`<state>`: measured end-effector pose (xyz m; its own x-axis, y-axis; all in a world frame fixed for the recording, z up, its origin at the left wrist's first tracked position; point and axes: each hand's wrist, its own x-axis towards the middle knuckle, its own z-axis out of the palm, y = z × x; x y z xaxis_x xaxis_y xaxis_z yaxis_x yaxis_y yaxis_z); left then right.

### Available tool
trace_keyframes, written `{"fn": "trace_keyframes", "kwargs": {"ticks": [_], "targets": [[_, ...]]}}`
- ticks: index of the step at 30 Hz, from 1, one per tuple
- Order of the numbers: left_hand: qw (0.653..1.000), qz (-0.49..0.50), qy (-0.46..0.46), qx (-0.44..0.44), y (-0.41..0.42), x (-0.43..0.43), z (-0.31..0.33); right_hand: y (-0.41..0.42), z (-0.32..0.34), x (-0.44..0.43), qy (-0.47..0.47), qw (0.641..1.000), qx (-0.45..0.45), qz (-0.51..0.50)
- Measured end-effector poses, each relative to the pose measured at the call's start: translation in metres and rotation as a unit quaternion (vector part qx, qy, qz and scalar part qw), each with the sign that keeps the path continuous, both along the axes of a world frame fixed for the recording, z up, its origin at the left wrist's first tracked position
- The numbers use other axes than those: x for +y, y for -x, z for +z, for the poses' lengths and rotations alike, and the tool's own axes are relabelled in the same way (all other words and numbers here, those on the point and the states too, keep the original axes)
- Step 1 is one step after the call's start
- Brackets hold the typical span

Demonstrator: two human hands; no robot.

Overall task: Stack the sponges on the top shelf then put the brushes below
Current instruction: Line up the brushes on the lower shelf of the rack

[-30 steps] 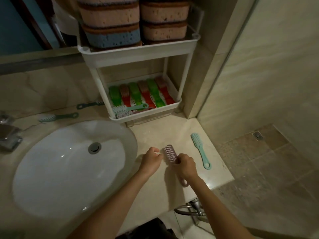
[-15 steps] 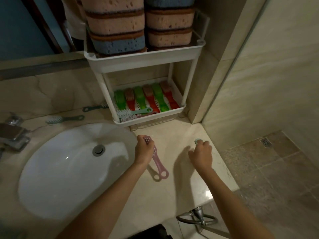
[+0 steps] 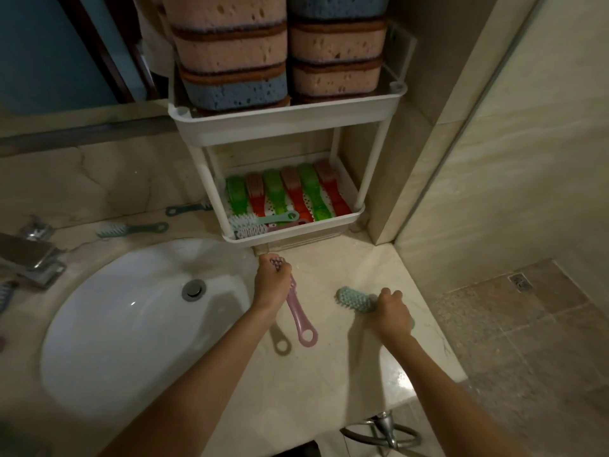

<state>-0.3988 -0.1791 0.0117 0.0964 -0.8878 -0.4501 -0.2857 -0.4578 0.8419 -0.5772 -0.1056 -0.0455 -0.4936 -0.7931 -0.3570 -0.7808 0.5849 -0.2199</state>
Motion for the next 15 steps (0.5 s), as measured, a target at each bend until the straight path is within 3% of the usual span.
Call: {"fn": "trace_keyframes", "kwargs": {"ticks": [4, 11, 15], "targets": [[1.000, 0.027, 0.013, 0.003, -0.007, -0.007, 0.004, -0.009, 0.003, -0.010, 0.027, 0.996, 0.010, 0.081], [0.982, 0.123, 0.119, 0.077, 0.008, -0.063, 0.043, -0.023, 0.049, -0.068, 0.177, 0.979, -0.084, 0.064], [0.971, 0.191, 0.084, 0.114, 0.014, -0.110, 0.053, -0.029, 0.075, -0.111, 0.229, 0.967, -0.065, 0.090]]}}
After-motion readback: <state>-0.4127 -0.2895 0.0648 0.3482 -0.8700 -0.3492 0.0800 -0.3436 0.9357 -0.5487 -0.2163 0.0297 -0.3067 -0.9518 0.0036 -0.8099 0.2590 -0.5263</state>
